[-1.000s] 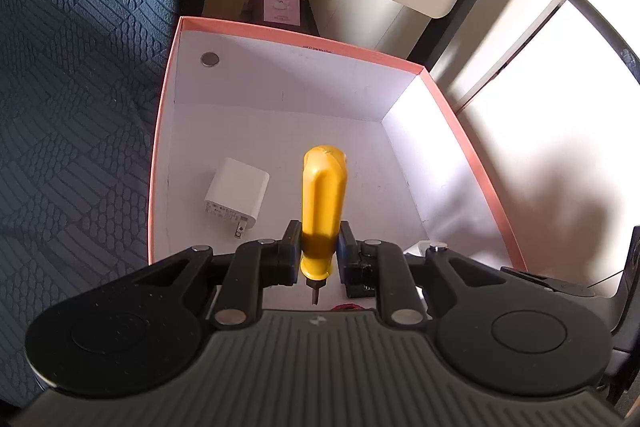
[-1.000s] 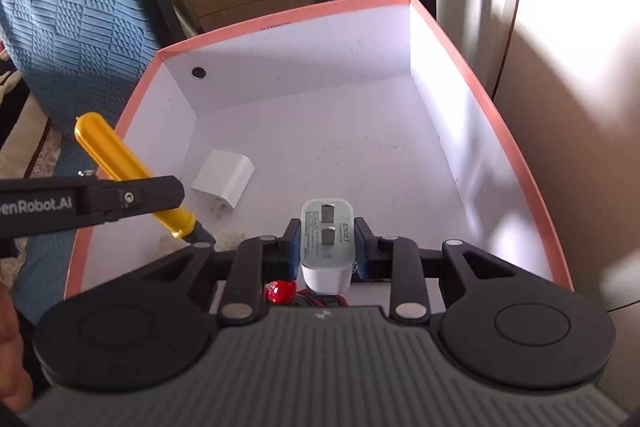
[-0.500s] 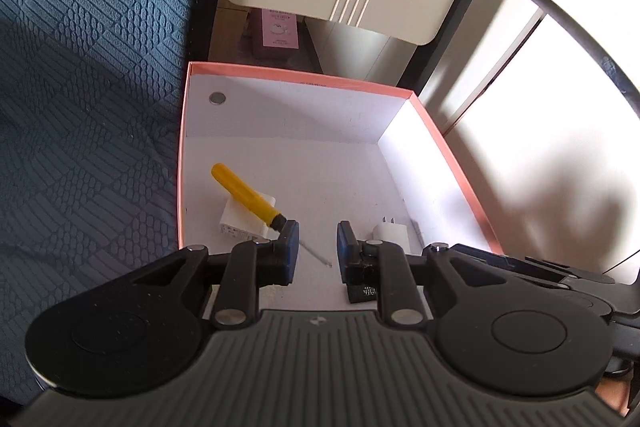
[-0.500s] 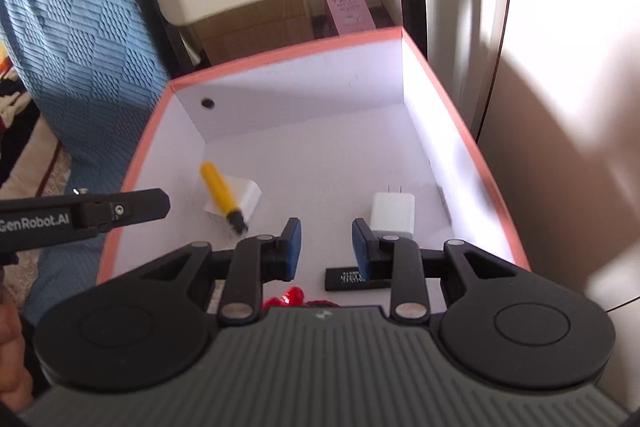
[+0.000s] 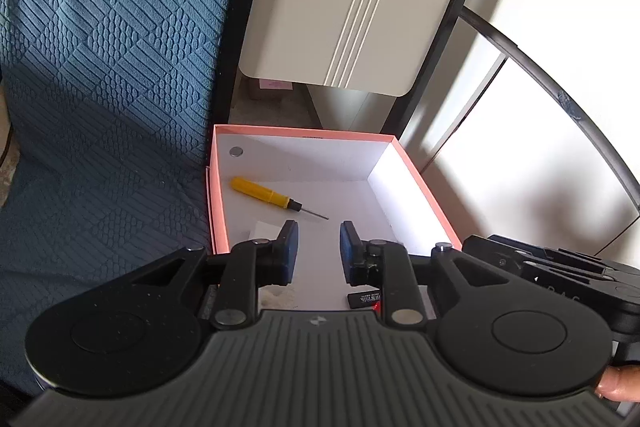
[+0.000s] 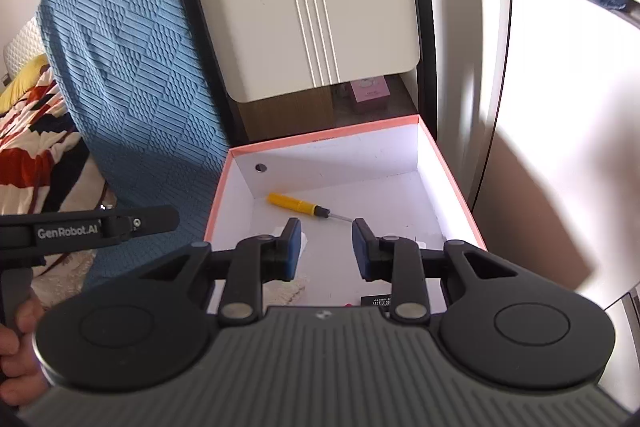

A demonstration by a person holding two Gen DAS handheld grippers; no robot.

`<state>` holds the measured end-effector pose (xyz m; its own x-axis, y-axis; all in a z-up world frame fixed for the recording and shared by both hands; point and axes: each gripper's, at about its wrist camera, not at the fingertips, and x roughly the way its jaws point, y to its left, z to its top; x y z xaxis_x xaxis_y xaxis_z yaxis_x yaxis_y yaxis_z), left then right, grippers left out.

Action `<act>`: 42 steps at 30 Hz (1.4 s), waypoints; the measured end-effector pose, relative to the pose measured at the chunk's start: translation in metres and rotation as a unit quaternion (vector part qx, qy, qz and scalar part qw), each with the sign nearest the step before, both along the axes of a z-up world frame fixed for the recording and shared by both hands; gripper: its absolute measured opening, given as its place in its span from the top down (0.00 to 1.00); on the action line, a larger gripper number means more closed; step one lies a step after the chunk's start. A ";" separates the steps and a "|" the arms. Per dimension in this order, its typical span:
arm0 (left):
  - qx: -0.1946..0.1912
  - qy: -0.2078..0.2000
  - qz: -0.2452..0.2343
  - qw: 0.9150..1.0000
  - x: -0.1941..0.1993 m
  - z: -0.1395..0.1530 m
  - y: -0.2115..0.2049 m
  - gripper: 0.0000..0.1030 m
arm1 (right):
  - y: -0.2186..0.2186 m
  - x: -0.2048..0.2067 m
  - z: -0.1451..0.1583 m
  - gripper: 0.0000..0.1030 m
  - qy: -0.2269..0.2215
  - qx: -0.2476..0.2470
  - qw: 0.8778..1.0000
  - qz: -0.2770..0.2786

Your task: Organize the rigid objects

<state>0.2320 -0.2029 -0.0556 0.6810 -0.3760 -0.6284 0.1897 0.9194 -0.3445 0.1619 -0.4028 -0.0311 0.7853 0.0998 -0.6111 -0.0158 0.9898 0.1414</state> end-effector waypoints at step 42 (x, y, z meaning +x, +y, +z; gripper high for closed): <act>0.001 -0.046 -0.009 0.999 -0.133 0.034 0.043 0.00 | 0.040 -0.138 0.019 0.09 -0.018 -0.024 0.999 -0.044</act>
